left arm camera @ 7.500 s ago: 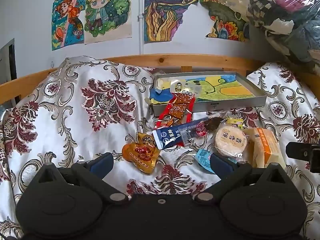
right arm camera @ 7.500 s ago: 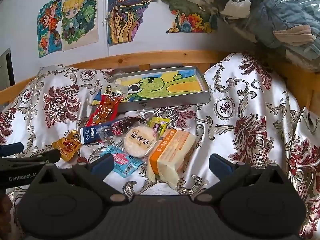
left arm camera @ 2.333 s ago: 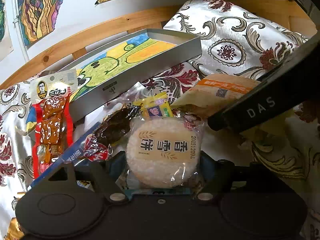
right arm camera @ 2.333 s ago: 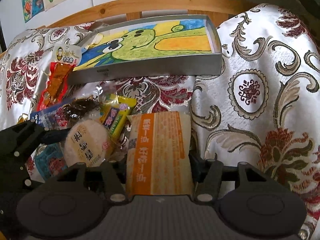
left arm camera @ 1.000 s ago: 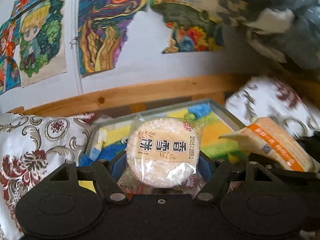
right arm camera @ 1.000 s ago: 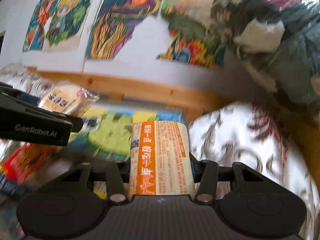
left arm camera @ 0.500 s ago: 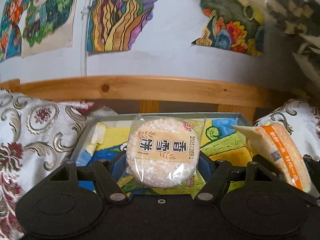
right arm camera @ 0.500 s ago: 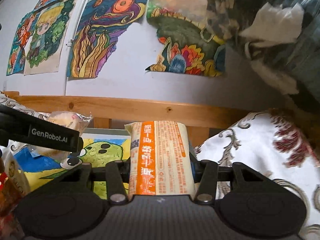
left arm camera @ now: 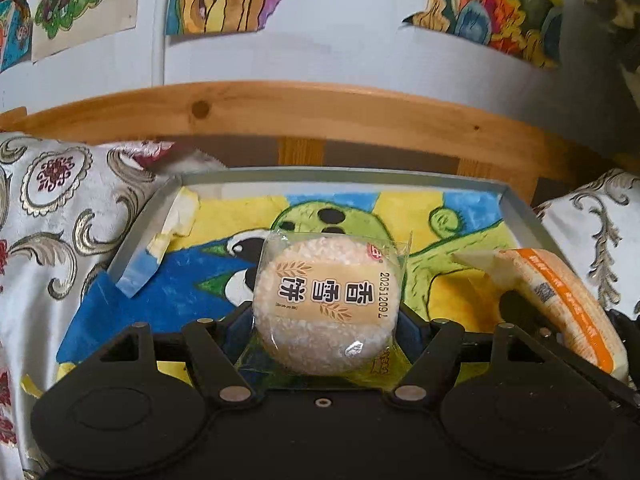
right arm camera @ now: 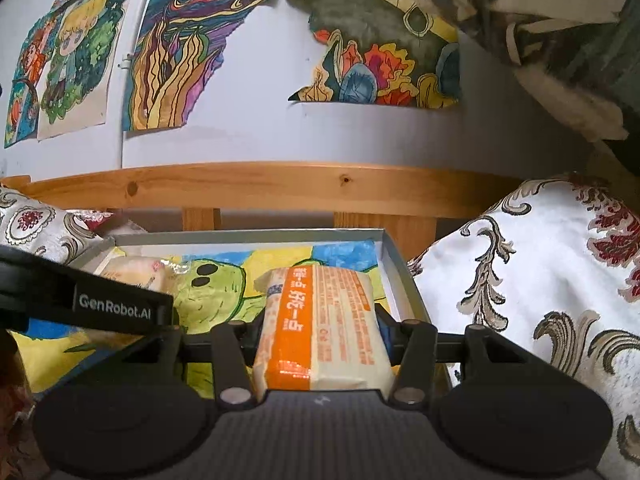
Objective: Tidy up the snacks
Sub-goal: 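Carry both packs into the grey tray and open both tools to release them, then withdraw both tools from the tray back over the remaining snacks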
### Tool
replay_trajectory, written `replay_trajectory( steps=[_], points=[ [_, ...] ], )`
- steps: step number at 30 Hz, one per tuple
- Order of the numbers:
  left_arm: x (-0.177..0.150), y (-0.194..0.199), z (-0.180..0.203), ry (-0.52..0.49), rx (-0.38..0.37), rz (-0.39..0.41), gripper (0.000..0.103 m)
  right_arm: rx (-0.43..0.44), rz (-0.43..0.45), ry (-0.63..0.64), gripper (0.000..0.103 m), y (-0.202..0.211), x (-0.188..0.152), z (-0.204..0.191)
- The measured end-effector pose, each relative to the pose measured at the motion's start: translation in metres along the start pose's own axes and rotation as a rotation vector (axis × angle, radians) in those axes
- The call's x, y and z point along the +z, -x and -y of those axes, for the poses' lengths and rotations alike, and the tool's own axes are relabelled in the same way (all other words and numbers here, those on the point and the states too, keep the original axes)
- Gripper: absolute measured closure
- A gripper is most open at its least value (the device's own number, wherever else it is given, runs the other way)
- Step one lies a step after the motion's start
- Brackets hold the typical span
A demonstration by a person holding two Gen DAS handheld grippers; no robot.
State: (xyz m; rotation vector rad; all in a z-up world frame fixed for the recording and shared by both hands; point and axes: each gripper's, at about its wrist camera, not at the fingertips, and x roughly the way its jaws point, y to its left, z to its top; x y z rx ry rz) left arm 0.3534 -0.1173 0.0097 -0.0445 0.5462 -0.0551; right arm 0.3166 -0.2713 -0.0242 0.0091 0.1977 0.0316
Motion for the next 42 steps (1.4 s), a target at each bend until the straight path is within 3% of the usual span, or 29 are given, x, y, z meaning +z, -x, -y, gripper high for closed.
replay_trajectory(
  steps=[12,18,20,22,25,31,42],
  points=[
    [0.003,-0.008,-0.001,0.0,0.012,-0.037,0.028,0.008,0.009,0.015,0.045,-0.006,-0.004,0.0],
    [0.005,-0.003,-0.004,0.004,0.055,-0.025,0.021,-0.011,0.003,0.011,0.025,-0.005,-0.003,0.002],
    [0.006,0.004,-0.006,0.026,0.049,-0.013,0.011,-0.015,0.006,0.009,0.01,-0.002,-0.001,0.003],
    [0.007,0.013,-0.008,0.049,0.044,0.011,0.005,-0.014,0.024,0.014,0.006,0.005,0.002,0.002],
    [0.01,0.028,-0.007,0.061,0.024,0.03,0.005,-0.016,0.042,0.024,0.0,0.016,0.008,-0.001],
    [0.013,0.065,-0.003,0.05,0.005,0.098,0.001,-0.038,0.073,0.033,0.0,0.05,0.025,-0.005],
    [0.012,0.144,-0.017,0.075,0.0,0.143,0.001,-0.069,0.079,0.064,0.0,0.127,0.04,-0.007]
  ],
)
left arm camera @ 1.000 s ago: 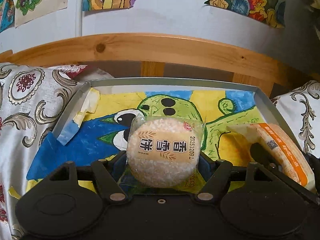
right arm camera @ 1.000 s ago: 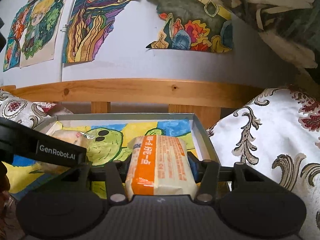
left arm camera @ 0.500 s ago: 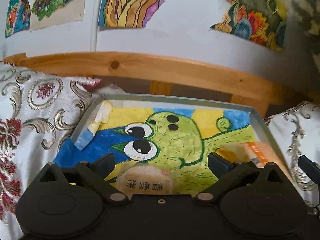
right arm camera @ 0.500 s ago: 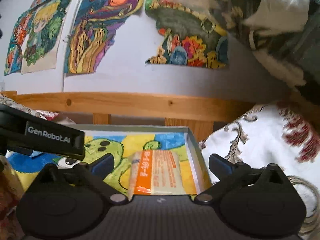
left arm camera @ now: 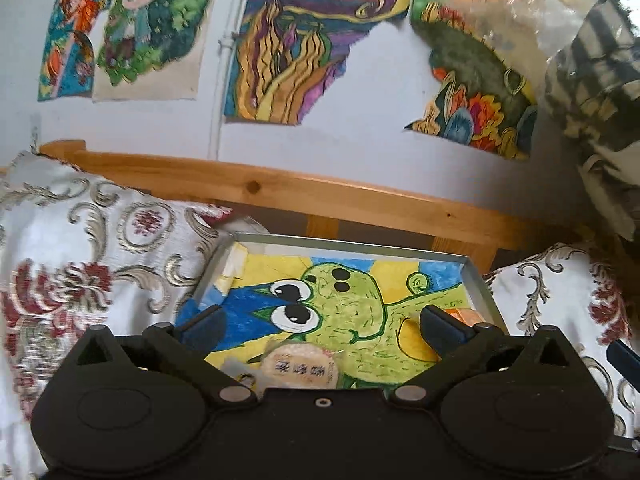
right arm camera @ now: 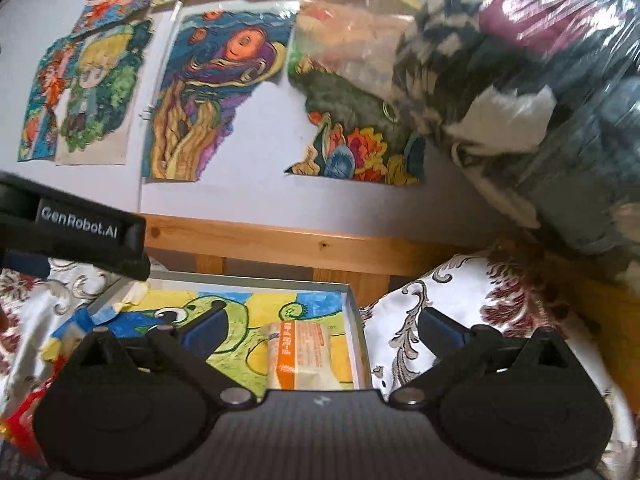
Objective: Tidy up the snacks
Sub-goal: 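Withdraw both tools from the tray back over the remaining snacks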
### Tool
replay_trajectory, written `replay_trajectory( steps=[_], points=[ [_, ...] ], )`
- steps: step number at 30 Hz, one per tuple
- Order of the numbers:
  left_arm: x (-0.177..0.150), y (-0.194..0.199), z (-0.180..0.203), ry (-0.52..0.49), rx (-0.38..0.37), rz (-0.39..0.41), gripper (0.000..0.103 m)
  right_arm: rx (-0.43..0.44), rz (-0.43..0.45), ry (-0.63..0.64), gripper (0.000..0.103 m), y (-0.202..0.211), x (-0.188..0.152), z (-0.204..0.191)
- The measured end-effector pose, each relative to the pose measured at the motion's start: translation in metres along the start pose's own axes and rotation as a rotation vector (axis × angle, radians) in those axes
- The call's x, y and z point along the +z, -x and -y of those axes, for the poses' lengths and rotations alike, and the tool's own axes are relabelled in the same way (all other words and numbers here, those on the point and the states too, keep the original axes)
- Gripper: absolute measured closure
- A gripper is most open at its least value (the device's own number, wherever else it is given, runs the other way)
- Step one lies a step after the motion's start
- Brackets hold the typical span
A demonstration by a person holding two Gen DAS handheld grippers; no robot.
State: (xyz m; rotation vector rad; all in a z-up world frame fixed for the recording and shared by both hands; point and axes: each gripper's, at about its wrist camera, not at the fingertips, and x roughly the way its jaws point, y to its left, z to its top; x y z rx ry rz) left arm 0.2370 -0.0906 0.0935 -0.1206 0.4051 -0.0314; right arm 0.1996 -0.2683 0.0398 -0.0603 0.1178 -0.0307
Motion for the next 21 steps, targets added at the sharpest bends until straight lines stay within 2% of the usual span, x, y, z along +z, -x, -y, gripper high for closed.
replay_trajectory(
  steps=[5,10,14,17,21],
  points=[
    [-0.006,0.04,-0.012,-0.02,0.004,0.017,0.001,0.015,-0.005,0.0,0.0,0.041,-0.001,0.003],
    [-0.018,0.074,-0.029,-0.035,0.008,0.005,0.001,0.0,0.046,0.036,0.0,0.084,-0.002,0.002],
    [-0.028,0.094,-0.044,-0.073,0.014,-0.017,0.001,0.024,0.068,0.068,0.0,0.111,-0.002,-0.004],
    [-0.037,0.106,-0.055,-0.083,0.014,-0.028,0.001,0.057,0.045,0.074,0.0,0.126,-0.005,-0.009],
    [-0.05,0.117,-0.071,-0.078,0.011,-0.064,0.001,0.1,-0.031,0.09,0.0,0.14,-0.017,-0.016]
  ],
)
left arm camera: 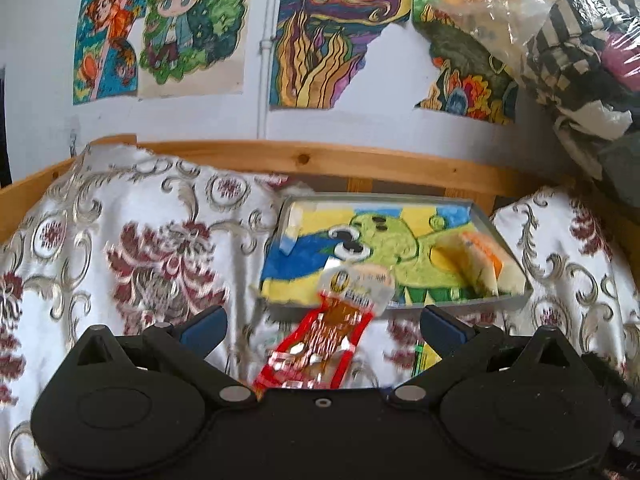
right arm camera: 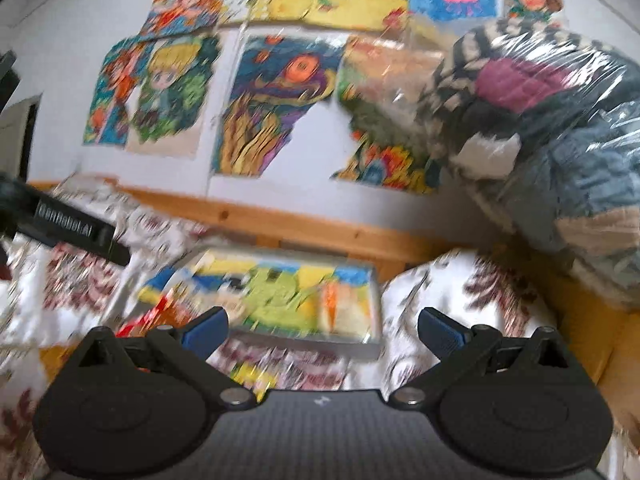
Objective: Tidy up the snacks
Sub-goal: 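Withdraw both tools from the tray back over the remaining snacks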
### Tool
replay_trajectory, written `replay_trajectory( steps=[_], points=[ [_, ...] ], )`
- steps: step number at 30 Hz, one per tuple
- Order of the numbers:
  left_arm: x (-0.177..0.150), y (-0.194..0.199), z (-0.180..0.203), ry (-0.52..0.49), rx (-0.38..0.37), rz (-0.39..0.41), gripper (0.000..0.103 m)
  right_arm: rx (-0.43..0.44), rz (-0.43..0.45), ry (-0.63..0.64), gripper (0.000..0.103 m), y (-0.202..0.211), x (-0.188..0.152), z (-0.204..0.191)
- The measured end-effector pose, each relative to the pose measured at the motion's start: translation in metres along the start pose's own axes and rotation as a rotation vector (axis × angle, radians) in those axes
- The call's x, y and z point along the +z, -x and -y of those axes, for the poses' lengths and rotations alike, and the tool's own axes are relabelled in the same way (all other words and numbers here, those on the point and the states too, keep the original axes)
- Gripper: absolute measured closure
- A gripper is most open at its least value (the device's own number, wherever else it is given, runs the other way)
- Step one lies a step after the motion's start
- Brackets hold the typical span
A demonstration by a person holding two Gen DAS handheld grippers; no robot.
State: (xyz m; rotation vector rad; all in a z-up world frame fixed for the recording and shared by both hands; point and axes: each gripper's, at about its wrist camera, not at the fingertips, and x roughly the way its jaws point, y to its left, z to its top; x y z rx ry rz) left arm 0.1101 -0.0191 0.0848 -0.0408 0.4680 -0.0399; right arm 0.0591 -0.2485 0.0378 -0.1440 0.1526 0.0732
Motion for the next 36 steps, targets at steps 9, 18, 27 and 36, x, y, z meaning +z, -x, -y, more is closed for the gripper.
replay_trajectory(
  steps=[9,18,27,36],
  points=[
    [-0.038,0.005,-0.018,-0.038,-0.013,-0.078,0.001,0.095,-0.168,0.027,0.0,-0.002,-0.015,-0.017],
    [-0.072,-0.005,-0.032,-0.094,-0.042,-0.183,0.001,0.255,-0.341,0.143,0.0,-0.031,-0.029,-0.035],
    [-0.096,-0.02,-0.024,-0.238,-0.129,-0.245,0.001,0.451,-0.376,0.501,0.0,-0.056,-0.057,-0.057],
    [-0.117,-0.045,-0.002,-0.367,-0.269,-0.275,0.001,0.491,-0.436,0.501,0.0,-0.08,-0.072,-0.059]
  ],
)
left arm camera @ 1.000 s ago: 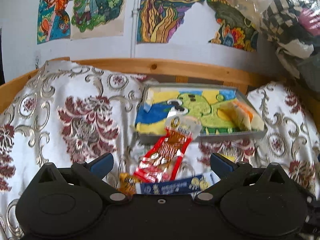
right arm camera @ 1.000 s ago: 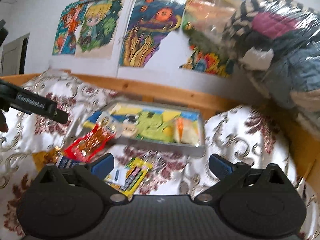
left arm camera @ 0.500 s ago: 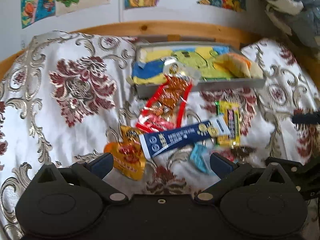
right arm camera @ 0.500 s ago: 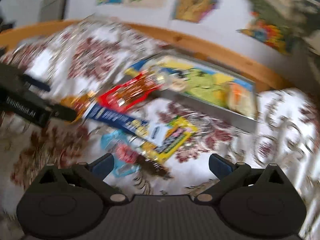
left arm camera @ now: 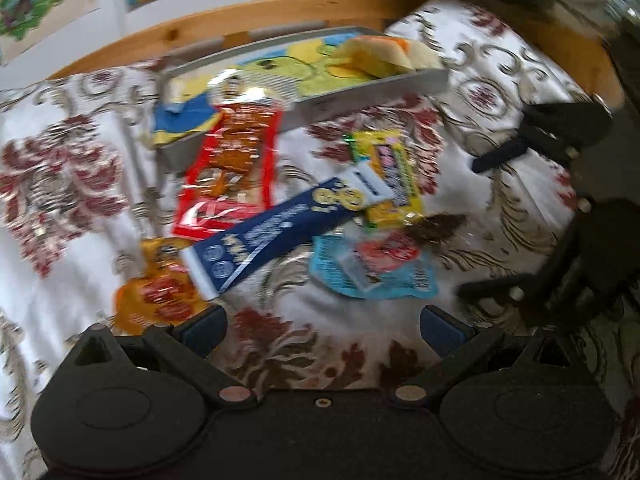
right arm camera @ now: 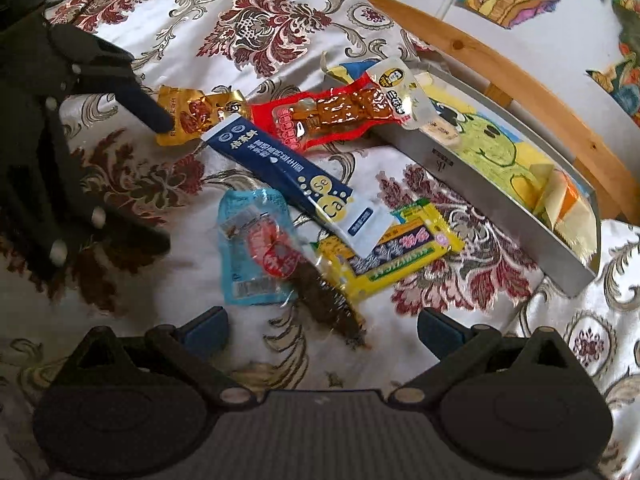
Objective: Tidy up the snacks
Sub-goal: 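Withdraw both tools from the tray back over the remaining snacks, then grasp the small brown meat packet with the right tool while the left tool grasps the blue fish packet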
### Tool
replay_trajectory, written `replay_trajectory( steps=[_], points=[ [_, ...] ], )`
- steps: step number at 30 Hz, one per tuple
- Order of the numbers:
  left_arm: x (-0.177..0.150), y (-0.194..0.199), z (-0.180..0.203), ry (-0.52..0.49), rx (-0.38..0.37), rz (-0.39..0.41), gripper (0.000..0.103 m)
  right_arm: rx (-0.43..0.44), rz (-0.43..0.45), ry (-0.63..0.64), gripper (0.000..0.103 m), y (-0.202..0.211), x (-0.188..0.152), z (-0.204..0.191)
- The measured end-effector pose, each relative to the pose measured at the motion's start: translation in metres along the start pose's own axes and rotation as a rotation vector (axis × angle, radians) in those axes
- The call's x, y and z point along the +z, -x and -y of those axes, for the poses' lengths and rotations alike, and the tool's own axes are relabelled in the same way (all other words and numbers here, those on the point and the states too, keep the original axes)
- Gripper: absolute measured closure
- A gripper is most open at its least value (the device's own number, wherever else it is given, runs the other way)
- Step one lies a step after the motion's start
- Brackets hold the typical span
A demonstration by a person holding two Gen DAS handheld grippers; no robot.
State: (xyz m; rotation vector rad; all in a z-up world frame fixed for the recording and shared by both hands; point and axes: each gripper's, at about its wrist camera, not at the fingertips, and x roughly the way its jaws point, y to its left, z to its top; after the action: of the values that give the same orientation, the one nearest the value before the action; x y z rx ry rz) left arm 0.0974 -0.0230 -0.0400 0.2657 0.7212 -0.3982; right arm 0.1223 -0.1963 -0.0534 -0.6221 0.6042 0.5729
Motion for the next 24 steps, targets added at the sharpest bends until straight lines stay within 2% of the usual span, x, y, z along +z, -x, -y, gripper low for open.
replay_trajectory(
  steps=[7,13,18,21,22,24],
  points=[
    [0.007,-0.023,0.013,-0.102,-0.045,0.0,0.001,0.009,-0.031,-0.038,0.011,-0.025,0.002,0.019],
    [0.017,-0.036,0.014,-0.19,-0.073,-0.027,0.001,0.091,-0.011,-0.097,0.019,-0.032,-0.006,0.03],
    [0.021,-0.047,0.014,-0.153,-0.078,-0.076,0.001,0.127,-0.005,-0.163,0.027,-0.037,-0.006,0.033],
    [0.023,-0.052,0.018,-0.142,-0.063,-0.094,0.001,0.141,0.008,-0.17,0.038,-0.035,-0.008,0.031],
    [0.024,-0.053,0.019,-0.143,-0.057,-0.098,0.001,0.144,0.011,-0.166,0.045,-0.034,-0.009,0.031],
    [0.028,-0.054,0.023,-0.149,-0.042,-0.111,0.001,0.147,0.014,-0.164,0.049,-0.031,-0.009,0.03]
  ],
)
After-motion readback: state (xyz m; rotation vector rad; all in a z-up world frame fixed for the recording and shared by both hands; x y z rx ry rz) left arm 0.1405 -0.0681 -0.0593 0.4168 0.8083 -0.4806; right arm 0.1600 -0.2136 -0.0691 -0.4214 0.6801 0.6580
